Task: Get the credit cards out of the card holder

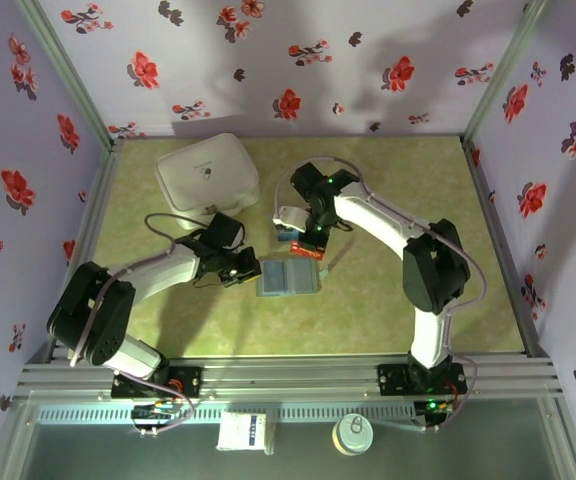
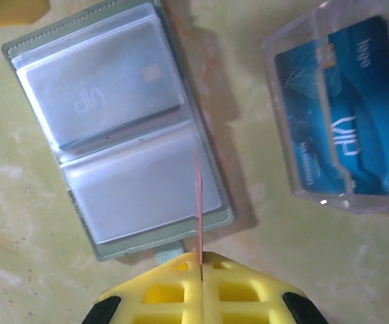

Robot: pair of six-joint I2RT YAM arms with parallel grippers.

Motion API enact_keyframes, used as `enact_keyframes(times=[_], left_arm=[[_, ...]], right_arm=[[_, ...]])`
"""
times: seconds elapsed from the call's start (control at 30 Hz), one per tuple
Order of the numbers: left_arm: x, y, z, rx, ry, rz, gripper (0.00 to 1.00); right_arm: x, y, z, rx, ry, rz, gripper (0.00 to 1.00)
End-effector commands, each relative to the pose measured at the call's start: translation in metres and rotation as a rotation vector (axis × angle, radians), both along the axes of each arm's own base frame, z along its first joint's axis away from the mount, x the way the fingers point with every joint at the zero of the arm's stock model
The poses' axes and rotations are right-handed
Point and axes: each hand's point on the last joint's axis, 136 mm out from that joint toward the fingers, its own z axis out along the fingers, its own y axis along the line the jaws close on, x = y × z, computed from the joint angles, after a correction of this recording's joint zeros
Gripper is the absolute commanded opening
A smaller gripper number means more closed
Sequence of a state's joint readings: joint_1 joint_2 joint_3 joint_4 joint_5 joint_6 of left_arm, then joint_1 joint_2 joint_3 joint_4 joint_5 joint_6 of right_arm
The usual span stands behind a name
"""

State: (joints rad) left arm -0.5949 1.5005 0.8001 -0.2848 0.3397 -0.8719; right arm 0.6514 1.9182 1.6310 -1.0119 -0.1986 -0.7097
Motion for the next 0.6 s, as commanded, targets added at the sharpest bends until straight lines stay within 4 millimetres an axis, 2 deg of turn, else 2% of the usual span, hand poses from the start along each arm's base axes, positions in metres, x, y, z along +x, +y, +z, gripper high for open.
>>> enact_keyframes(times=[0.0,0.57], left_arm=[[-0.007,0.013,-0.003,0.042,0.005,-0.001,0.08],[-0.008,0.022,0.005,0.055,-0.015,0.032,0.08]], right_arm=[[0.011,0.001,0.011,0.01,-0.01,0.104,0.0],[0.099,0.026,0.036,0.14,-0.096,0.087,0.0]])
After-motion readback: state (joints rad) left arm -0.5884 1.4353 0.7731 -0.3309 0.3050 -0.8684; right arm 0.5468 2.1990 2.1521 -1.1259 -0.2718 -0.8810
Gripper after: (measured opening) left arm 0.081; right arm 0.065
